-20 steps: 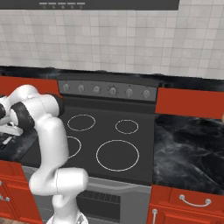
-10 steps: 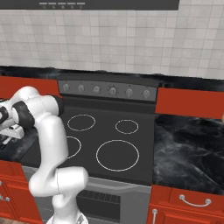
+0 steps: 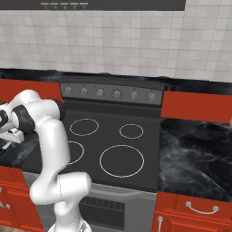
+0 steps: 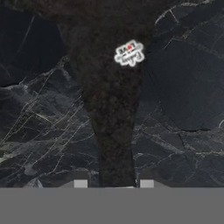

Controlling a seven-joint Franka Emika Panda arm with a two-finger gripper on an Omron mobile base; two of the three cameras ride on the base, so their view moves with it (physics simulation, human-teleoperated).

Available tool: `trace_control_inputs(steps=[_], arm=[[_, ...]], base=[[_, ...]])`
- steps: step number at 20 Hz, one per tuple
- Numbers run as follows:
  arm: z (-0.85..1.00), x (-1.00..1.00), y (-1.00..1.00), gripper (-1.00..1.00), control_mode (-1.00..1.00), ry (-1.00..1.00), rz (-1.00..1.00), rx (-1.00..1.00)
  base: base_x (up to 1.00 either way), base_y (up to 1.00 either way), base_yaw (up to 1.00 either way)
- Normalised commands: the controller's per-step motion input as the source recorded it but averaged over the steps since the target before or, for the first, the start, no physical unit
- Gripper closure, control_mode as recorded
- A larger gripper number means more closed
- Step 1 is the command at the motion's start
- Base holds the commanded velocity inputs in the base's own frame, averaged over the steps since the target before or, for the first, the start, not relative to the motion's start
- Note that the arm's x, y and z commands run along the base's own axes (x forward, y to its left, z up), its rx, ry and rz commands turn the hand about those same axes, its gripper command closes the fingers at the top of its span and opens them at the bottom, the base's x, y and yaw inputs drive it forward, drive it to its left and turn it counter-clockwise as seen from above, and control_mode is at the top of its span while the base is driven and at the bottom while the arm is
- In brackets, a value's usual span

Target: Place the pan on the front right burner on the stove. Then place the tomato and the onion in the pan and turn on the front right burner.

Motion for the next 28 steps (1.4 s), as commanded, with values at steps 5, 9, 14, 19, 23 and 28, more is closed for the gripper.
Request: trace_control_inputs(steps=[5, 9, 14, 19, 23, 28], arm=[[0.00, 0.00, -0.05, 1.00, -1.00, -0.03, -0.02, 0.00], [0.06, 0.00, -0.30, 1.00, -1.00, -0.07, -0.03, 0.00], [0.15, 0.00, -0.46, 1.00, -1.00, -0.06, -0.06, 0.00], [0.27, 0.00, -0.54, 1.00, -1.00, -0.02, -0.10, 0.03], [0.26, 0.00, -0.48, 1.00, -1.00, 0.00, -0.15, 0.07], [0.14, 0.00, -0.54, 1.00, -1.00, 0.00, -0.21, 0.06]], base=[[0.00, 0.00, 0.00], [0.00, 0.00, 0.00], [0.00, 0.00, 0.00], [0.00, 0.00, 0.00], [0.00, 0.00, 0.00], [0.00, 0.00, 0.00]])
